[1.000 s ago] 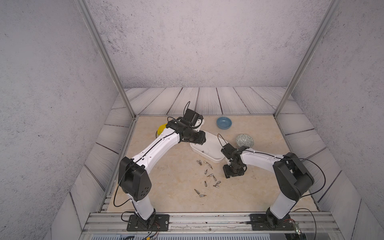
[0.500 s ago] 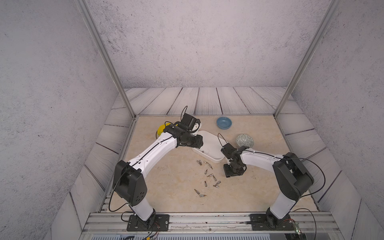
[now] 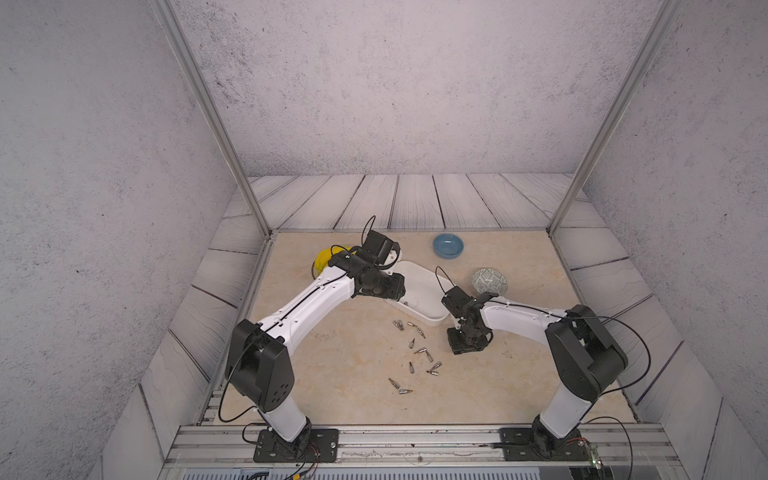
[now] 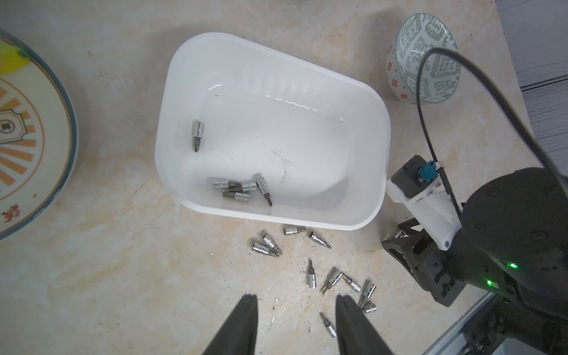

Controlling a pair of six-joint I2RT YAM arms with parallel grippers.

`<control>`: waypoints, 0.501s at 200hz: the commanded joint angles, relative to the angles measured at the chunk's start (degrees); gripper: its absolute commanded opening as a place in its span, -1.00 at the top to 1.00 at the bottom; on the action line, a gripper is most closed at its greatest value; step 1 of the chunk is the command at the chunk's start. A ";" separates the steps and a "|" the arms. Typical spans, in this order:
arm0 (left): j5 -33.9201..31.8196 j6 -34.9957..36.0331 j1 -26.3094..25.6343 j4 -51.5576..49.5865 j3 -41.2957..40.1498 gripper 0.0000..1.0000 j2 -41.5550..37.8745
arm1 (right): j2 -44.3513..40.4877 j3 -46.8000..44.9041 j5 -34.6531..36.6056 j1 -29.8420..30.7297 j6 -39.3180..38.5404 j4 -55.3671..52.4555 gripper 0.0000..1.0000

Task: Put the bit on the desktop into the storage box
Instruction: Pick up the screwdriver bit from the center of the board, then place the screwdriver bit in the storage box.

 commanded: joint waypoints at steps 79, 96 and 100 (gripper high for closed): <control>0.35 -0.66 0.36 -0.36 -5.05 0.08 -2.30 | -7.98 3.82 2.98 0.39 0.33 -8.11 0.13; 0.52 -1.06 0.36 0.01 -6.24 0.08 -2.94 | -9.54 6.23 3.97 0.38 -0.12 -10.50 0.13; 0.57 -1.23 0.36 0.27 -6.77 0.08 -3.22 | -9.77 7.04 4.21 0.38 -0.25 -11.10 0.13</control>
